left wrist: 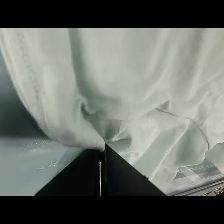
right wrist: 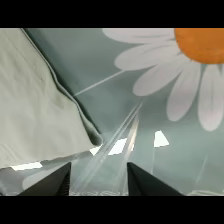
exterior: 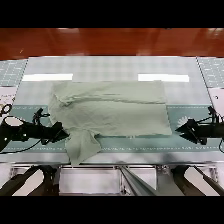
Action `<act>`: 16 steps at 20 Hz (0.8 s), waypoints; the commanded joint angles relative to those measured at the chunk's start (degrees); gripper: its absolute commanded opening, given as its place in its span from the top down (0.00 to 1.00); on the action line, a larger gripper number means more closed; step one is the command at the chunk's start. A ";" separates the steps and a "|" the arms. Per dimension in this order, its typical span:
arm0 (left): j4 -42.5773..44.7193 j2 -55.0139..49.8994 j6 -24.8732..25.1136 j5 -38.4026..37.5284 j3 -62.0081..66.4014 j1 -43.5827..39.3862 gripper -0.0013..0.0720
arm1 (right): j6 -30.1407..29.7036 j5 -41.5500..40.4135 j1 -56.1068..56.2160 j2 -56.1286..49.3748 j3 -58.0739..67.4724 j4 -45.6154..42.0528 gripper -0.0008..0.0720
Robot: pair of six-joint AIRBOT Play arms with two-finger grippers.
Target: Fold the shirts.
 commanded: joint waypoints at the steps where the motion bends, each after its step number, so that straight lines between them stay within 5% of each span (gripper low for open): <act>1: -0.20 -0.02 0.04 0.26 0.07 -0.04 0.96 | -2.21 -0.61 -0.20 -4.37 -0.26 6.60 0.43; 9: -0.22 -0.02 0.04 0.70 0.07 -0.04 0.96 | -3.78 -7.08 12.44 -13.90 2.10 13.11 0.43; 10: -0.20 -0.02 0.09 0.72 0.13 -0.04 0.96 | -3.98 -7.30 13.57 -13.90 3.23 13.94 0.50; 12: -0.17 -0.02 0.26 0.70 0.79 -0.02 0.96 | -6.25 -6.58 14.64 -13.90 5.46 14.08 0.94; 16: -0.02 -0.02 1.62 -0.52 5.84 -0.02 0.96 | -8.55 -1.68 14.73 -13.57 9.07 11.63 0.95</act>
